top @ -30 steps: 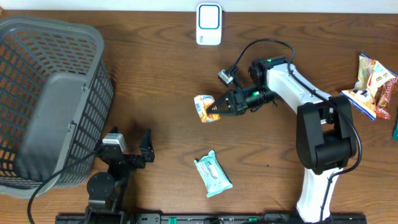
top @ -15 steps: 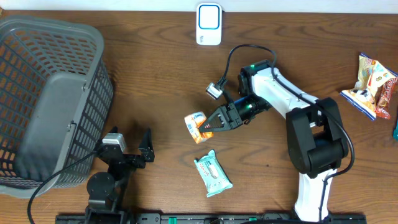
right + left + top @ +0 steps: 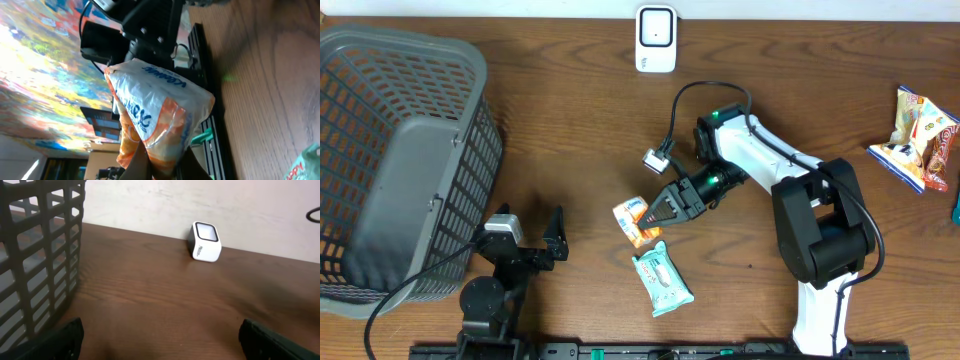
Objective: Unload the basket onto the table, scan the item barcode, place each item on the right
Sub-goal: 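Reach the right gripper to the Kleenex pack and grasp it, then lift the Kleenex pack up to the white scanner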
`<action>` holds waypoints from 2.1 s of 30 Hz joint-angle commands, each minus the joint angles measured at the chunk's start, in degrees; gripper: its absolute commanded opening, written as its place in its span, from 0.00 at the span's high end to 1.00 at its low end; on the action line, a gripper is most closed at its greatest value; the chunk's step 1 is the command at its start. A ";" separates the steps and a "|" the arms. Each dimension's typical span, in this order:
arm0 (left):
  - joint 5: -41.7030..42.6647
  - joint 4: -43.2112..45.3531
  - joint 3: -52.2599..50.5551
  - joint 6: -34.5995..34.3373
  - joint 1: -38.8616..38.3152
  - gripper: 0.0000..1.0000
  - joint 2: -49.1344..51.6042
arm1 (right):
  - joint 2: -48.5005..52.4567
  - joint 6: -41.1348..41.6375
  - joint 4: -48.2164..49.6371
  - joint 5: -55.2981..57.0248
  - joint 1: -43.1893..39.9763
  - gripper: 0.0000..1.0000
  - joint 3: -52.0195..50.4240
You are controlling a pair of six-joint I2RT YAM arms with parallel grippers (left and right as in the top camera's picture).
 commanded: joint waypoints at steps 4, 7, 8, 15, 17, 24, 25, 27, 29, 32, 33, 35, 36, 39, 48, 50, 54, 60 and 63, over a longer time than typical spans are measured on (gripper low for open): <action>0.37 -0.81 -1.60 -0.74 0.24 0.02 -0.04 | -1.55 0.13 0.00 -0.26 0.28 0.99 -3.96; 0.37 -0.81 -1.60 -0.74 0.24 0.02 -0.04 | -1.53 -1.40 0.00 -0.28 0.26 0.99 -5.03; 0.37 -0.81 -1.60 -0.74 0.24 0.02 -0.04 | -1.55 -2.19 0.00 -0.26 0.26 0.99 -5.20; 0.37 -0.83 -1.60 -0.74 0.24 0.02 -0.04 | -1.53 -12.22 10.21 -0.04 0.20 0.96 -5.18; 0.37 -0.81 -1.60 -0.74 0.24 0.02 -0.04 | -1.53 -12.22 15.87 -0.07 0.22 0.97 -5.18; 0.37 -0.81 -1.60 -0.74 0.24 0.02 -0.04 | -1.53 -7.45 38.77 1.36 -0.04 0.98 -4.87; 0.37 -0.81 -1.60 -0.74 0.24 0.02 -0.04 | -1.53 -4.07 42.95 2.03 -0.28 0.98 -4.52; 0.37 -0.81 -1.60 -0.74 0.24 0.02 -0.04 | -1.53 6.08 51.19 5.75 -0.83 0.99 -3.41; 0.37 -0.83 -1.60 -0.74 0.24 0.02 -0.04 | -1.53 19.80 61.44 16.52 -1.27 0.99 -1.95; 0.37 -0.81 -1.60 -0.74 0.24 0.02 -0.04 | -1.53 34.18 72.59 37.24 -1.29 0.99 0.72; 0.37 -0.81 -1.60 -0.74 0.24 0.02 -0.04 | -1.53 34.18 73.68 40.50 -1.29 0.99 1.92; 0.37 -0.81 -1.60 -0.74 0.24 0.02 -0.04 | -1.53 32.26 74.69 46.60 -1.22 0.99 5.14; 0.37 -0.83 -1.60 -0.74 0.24 0.02 -0.04 | -1.53 30.77 74.93 49.94 -1.20 0.99 6.91; 0.37 -0.81 -1.60 -0.74 0.24 0.02 -0.04 | -1.53 26.08 75.34 63.21 -0.85 0.99 11.58; 0.37 -0.81 -1.60 -0.74 0.24 0.02 -0.04 | 1.05 10.67 88.80 87.71 -0.33 0.99 16.63; 0.37 -0.83 -1.60 -0.74 0.24 0.02 -0.04 | 3.54 9.97 90.07 89.37 -0.70 0.99 19.26; 0.37 -0.83 -1.60 -0.74 0.24 0.02 -0.04 | 11.30 9.18 90.47 92.24 -1.03 0.99 29.44; 0.37 -0.81 -1.60 -0.74 0.24 0.02 -0.04 | 22.62 7.45 86.42 95.82 -0.59 0.99 45.31; 0.37 -0.81 -1.60 -0.74 0.24 0.02 -0.04 | 25.75 5.55 85.61 98.20 -0.52 0.99 48.81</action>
